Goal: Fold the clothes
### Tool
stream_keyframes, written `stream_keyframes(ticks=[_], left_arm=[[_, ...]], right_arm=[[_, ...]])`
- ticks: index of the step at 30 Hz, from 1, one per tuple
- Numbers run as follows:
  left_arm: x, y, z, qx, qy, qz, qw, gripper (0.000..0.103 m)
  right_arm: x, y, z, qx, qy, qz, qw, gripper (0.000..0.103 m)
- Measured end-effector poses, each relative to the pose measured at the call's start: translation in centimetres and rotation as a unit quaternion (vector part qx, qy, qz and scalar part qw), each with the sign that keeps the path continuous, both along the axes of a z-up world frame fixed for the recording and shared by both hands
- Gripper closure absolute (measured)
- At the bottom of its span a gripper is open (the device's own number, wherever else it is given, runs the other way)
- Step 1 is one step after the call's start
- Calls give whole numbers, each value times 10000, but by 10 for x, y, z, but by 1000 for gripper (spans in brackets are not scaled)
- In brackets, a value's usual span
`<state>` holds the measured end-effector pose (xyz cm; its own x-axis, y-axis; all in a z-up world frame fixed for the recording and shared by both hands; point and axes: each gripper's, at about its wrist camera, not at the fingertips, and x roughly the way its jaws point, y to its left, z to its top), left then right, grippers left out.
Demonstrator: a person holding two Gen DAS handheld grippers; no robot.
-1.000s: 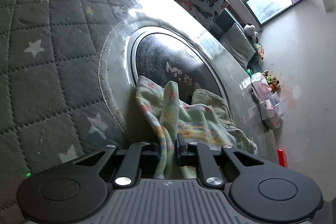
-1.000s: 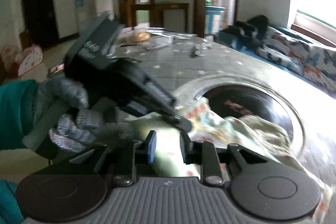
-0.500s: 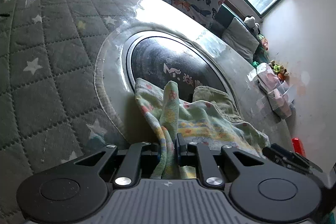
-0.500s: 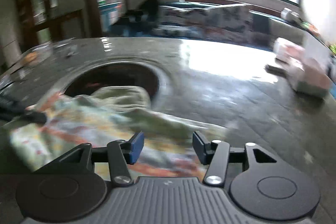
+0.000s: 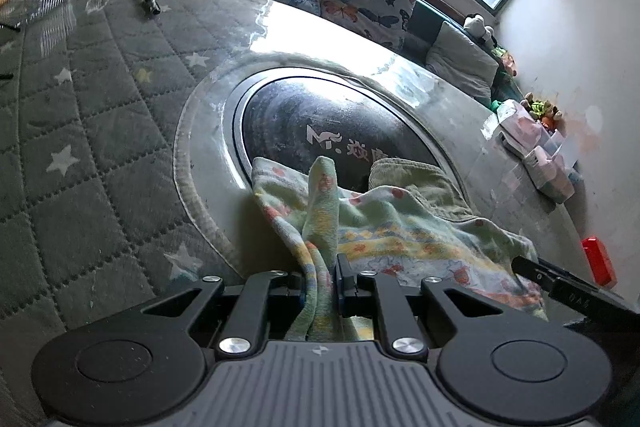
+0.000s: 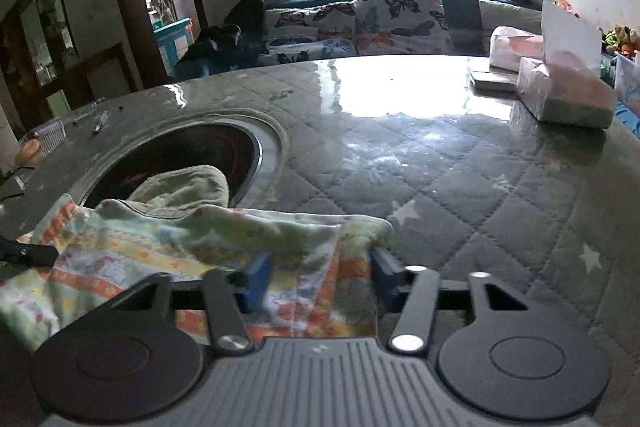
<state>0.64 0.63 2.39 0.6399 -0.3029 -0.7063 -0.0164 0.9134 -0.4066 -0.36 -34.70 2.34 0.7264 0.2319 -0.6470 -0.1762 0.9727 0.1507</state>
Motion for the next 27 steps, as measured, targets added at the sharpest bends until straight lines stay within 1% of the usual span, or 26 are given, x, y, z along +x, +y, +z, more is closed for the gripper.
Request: stream_keyframes(ticks=[1, 3, 4, 9, 15, 23, 27], left_arm=[[0, -1, 0, 22, -4, 2, 10000, 89], [0, -3, 1, 66, -11, 5, 10000, 90], [0, -3, 2, 75, -21, 2, 10000, 91], [0, -7, 15, 42, -172, -132, 9998, 93], [9, -24, 31, 1, -355, -388, 9986, 94], [41, -75, 41, -49, -453, -842, 9954, 94], [62, -109, 47, -66, -528, -1057, 9930, 94]], right_arm=[[-1, 0, 1, 41, -1, 8, 10000, 74], [-3, -1, 1, 156, 3, 11, 9999, 90], [-5, -2, 2, 204, -8, 9, 9998, 93], [-16, -6, 16, 346, -313, -58, 9989, 95], [-24, -13, 38, 221, -654, -101, 9976, 96], [-21, -38, 60, -104, -927, -425, 9947, 96], [-14, -63, 70, -223, -1034, -753, 9915, 96]])
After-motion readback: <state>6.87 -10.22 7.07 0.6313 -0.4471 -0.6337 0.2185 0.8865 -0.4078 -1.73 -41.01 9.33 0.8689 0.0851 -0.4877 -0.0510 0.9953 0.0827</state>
